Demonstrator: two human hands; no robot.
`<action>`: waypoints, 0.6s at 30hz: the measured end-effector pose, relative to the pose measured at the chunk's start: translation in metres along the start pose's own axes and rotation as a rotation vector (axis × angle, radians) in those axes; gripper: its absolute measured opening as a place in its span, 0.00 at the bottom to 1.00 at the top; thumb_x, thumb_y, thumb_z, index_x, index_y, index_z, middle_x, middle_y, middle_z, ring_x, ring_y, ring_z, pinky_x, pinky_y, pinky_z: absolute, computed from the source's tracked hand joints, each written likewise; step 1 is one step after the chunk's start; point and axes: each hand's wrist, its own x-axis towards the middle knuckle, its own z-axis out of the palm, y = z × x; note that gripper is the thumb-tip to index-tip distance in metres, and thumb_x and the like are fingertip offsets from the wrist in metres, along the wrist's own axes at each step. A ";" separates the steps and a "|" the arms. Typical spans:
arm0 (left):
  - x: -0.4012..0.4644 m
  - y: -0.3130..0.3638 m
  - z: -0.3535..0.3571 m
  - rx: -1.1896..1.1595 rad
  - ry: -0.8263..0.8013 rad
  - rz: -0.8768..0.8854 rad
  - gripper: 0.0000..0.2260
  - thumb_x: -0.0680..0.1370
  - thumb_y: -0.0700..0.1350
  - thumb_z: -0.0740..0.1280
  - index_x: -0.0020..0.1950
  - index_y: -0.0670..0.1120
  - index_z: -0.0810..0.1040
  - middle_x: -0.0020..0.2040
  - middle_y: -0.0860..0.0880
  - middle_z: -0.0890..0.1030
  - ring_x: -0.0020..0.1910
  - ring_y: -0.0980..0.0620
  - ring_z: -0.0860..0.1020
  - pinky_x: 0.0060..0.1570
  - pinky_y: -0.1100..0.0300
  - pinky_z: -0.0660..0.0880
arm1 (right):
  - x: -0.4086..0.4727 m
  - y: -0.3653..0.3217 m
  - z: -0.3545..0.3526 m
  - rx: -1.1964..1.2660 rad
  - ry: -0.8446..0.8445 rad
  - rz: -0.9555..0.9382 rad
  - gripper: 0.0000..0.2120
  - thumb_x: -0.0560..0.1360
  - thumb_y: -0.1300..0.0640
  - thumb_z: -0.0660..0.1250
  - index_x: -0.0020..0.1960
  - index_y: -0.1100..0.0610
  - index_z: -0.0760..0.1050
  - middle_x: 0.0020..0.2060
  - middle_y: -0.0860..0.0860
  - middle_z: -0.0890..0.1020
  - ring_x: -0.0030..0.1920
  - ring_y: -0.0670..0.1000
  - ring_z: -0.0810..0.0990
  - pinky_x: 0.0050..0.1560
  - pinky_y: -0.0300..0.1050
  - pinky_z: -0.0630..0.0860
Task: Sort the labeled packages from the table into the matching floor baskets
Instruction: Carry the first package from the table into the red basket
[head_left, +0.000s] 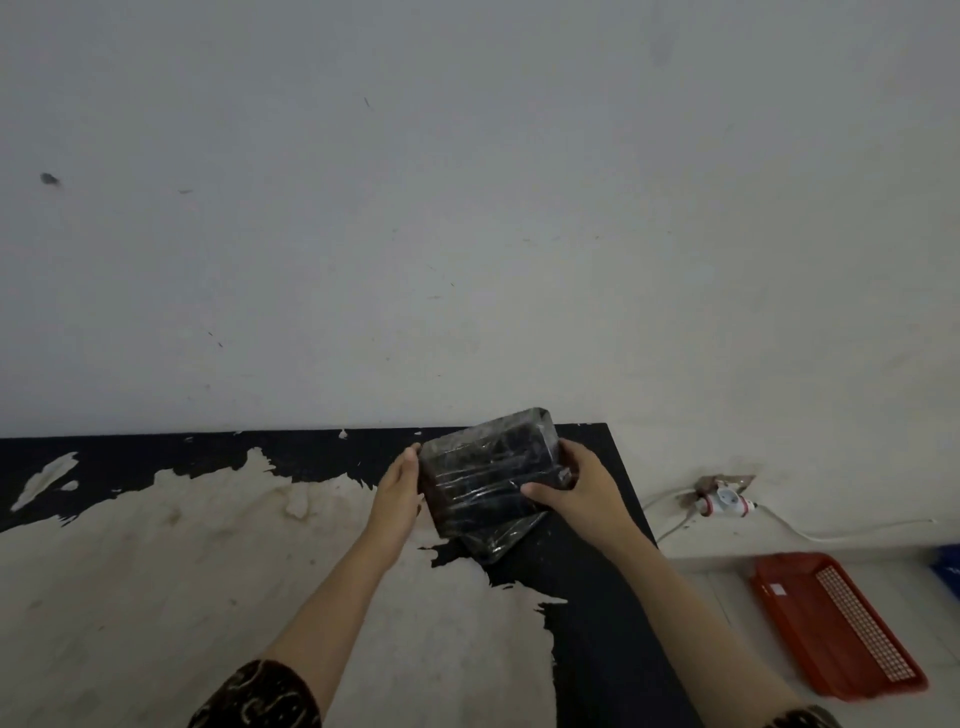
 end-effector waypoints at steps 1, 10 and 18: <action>-0.003 0.002 0.001 -0.150 -0.014 -0.052 0.22 0.80 0.59 0.50 0.64 0.50 0.74 0.63 0.48 0.77 0.64 0.48 0.73 0.68 0.45 0.67 | -0.004 -0.004 0.001 -0.016 0.013 -0.052 0.31 0.64 0.53 0.78 0.63 0.49 0.69 0.56 0.45 0.75 0.55 0.43 0.76 0.53 0.36 0.71; -0.008 0.021 -0.006 -0.429 -0.056 -0.362 0.20 0.77 0.60 0.60 0.58 0.45 0.73 0.54 0.43 0.76 0.50 0.43 0.77 0.40 0.50 0.78 | -0.034 -0.005 0.012 -0.249 -0.024 -0.440 0.31 0.66 0.60 0.76 0.59 0.39 0.63 0.55 0.33 0.65 0.59 0.40 0.69 0.59 0.36 0.72; -0.016 0.016 -0.002 -0.302 0.124 -0.196 0.05 0.78 0.44 0.64 0.52 0.48 0.72 0.53 0.45 0.75 0.50 0.46 0.76 0.38 0.49 0.80 | -0.059 -0.006 0.024 0.187 -0.087 -0.287 0.23 0.68 0.58 0.63 0.60 0.42 0.71 0.68 0.42 0.59 0.71 0.43 0.59 0.68 0.38 0.66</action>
